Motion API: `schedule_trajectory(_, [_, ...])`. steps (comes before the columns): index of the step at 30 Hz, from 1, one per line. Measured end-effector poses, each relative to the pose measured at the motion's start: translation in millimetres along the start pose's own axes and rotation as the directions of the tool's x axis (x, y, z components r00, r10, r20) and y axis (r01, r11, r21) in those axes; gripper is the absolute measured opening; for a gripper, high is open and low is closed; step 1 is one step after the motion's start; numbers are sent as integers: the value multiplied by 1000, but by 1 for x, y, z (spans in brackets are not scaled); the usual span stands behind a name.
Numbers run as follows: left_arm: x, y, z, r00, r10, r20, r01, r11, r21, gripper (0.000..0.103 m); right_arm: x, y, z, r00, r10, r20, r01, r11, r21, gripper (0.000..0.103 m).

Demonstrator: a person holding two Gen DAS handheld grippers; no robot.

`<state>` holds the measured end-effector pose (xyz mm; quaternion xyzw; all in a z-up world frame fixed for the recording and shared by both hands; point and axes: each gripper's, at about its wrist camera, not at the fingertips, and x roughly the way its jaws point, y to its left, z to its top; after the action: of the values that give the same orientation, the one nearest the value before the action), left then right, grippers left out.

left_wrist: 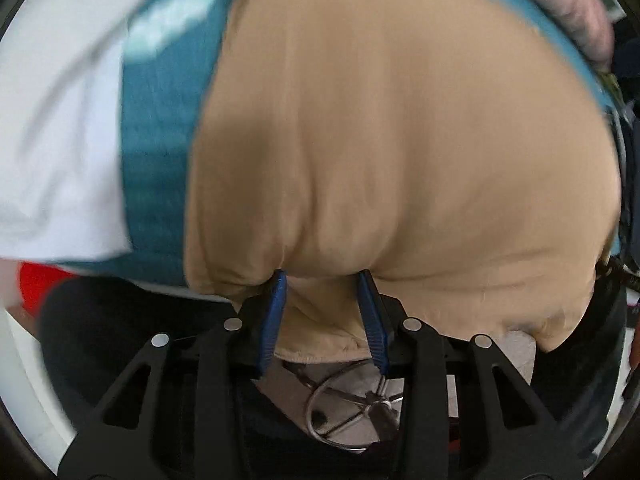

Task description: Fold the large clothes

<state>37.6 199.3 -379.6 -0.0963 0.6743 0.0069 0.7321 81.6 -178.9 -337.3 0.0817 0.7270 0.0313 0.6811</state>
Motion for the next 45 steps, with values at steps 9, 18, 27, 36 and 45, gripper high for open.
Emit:
schedule_trajectory(9, [-23,-14,-3,997,65,41,-67,997,49,38,-8,15,-2,999,-41,26,42,997,-57,6])
schedule_trajectory(18, [-88,-33,11,984,10,177,-32,992,119,69,-74,0,25,982,146,122,-146,989,-14,40])
schedule_trajectory(27, [-104,-21,68,962,90,257,-118,988,98,79,-112,-15,65,957,101,273,-116,993,38,87])
schedule_trajectory(36, [-77,-6,133,968,87,237,-97,995,30,82,-96,-16,114,962,92,259,-121,988,100,87])
schedule_trajectory(45, [-36,15,183,978,32,207,-13,996,-93,86,-46,-17,167,980,101,170,-129,978,163,87])
